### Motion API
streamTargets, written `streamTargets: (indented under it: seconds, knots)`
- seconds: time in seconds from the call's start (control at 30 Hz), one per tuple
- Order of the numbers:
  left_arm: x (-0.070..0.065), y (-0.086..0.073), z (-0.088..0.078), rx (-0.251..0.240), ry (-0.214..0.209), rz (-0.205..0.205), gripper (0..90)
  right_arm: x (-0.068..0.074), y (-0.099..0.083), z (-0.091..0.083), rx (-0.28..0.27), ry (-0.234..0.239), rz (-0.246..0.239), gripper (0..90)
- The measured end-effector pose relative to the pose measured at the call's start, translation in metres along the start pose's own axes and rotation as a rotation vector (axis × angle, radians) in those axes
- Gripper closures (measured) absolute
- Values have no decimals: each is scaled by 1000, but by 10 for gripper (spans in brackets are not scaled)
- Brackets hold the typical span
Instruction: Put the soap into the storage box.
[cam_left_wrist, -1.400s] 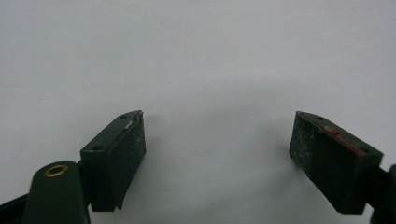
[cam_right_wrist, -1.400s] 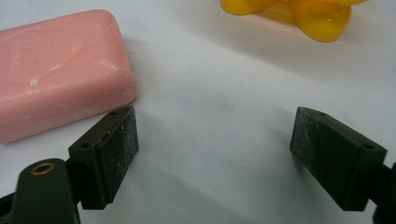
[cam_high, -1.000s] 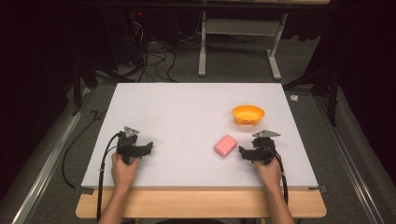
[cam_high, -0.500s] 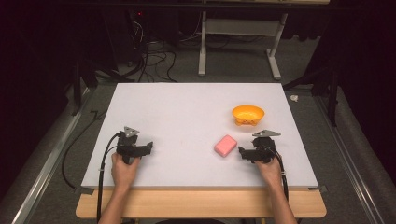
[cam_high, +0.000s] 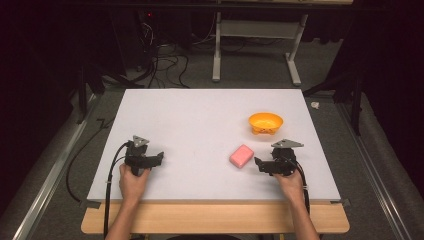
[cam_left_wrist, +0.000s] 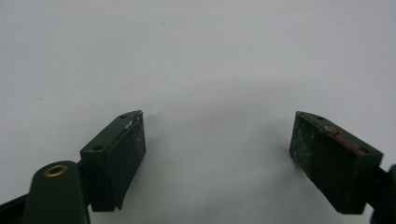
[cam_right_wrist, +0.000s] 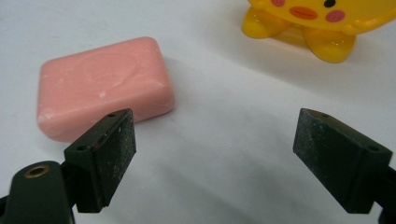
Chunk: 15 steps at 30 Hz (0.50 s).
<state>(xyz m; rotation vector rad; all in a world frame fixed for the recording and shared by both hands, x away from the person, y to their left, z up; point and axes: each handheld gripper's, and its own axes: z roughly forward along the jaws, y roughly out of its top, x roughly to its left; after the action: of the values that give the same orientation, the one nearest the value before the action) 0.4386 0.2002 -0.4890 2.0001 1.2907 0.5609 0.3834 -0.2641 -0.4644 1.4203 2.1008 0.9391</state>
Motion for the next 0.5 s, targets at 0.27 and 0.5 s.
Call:
streamTargets:
  seconds: [0.27,0.5]
  knots:
    - [0,0,0,0,0,0,187,11,3,-7,-27,28,-32,133]
    - [0,0,0,0,0,0,187,20,8,-9,-34,63,-62,128]
